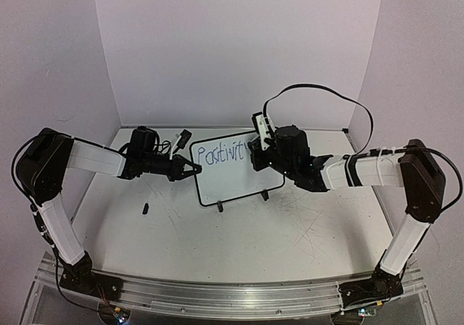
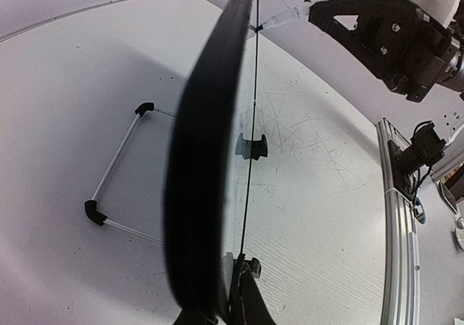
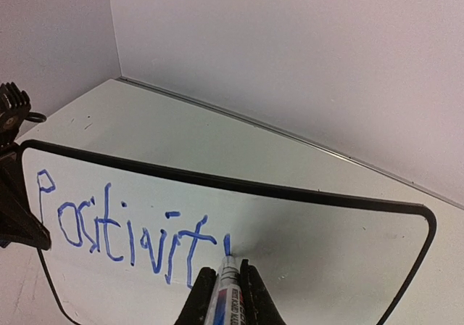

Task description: Write a sentence on the whiteboard

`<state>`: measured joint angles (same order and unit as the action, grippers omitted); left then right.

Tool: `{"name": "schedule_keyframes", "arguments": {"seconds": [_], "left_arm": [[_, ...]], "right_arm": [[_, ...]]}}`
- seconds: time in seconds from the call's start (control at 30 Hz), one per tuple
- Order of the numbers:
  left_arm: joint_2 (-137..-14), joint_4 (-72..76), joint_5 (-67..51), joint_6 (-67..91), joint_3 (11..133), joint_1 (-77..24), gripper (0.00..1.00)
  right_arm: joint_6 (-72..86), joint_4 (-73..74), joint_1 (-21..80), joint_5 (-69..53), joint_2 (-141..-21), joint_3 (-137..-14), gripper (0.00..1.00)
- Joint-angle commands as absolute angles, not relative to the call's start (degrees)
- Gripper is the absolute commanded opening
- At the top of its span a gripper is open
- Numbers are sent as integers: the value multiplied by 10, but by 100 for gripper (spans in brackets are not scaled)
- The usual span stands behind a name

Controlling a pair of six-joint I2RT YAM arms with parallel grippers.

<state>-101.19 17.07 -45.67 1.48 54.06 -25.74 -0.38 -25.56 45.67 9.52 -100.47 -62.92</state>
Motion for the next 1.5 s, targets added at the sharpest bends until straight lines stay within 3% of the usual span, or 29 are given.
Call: {"name": "schedule_keyframes", "arguments": {"seconds": [0.0,0.83,1.47], "left_arm": [[-1018,150,-333,-25,560,-247,0],[-1019,149,-333,-27,558,-247,0],[-1018,149,-332,-27,558,-247,0]], "right_arm": [[20,-258,454,101,-997,-614,0],[-18,-274,449,146,-999,-660,0],[29,-251,452,124,-992,-604,0]]}}
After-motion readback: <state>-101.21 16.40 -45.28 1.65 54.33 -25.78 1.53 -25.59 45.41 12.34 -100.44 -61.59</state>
